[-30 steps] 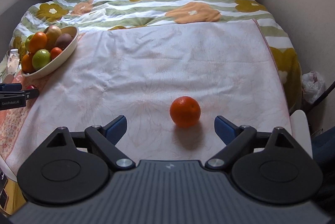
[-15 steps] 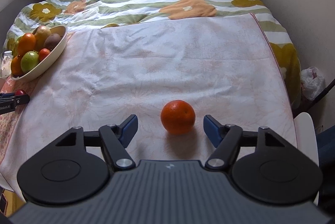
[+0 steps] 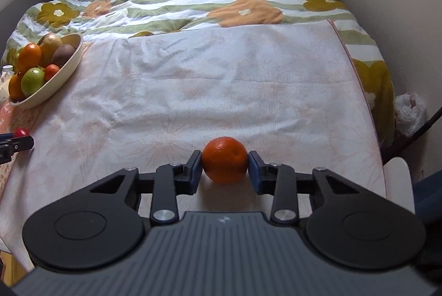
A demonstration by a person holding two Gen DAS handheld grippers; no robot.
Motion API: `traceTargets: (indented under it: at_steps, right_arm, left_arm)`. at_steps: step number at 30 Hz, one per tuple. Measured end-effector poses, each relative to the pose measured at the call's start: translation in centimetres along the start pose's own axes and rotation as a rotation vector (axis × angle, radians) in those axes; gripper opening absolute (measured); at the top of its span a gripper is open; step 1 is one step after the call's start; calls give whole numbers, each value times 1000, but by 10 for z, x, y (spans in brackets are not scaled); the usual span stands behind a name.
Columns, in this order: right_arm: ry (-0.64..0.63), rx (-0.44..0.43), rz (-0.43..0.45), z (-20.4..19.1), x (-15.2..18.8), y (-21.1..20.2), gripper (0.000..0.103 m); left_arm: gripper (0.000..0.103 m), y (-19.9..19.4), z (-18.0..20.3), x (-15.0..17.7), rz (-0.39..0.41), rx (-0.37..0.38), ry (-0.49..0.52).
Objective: Organize fruits
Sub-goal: 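Carry the tomato and tangerine to the white bowl with both tools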
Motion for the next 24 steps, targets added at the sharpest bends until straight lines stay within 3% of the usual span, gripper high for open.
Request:
traceTargets:
  at_steps: [13, 24]
  right_arm:
    - [-50, -85, 30, -29, -22, -40, 50]
    - [-114, -170, 59, -90, -52, -64, 50]
  left_arm:
    - [39, -61, 9, -8, 73, -11, -15]
    - [39, -93, -23, -28, 128, -29, -52]
Point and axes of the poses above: each gripper's, at about its wrist camera, not at the fingertips, and y roughly the way its jaws point, z to its right, x to its underside, the point moved 1 cm from there along y, roughly the way its jaws point, and after that the axes turned 4 degrees about y, right-handed, at the moved point
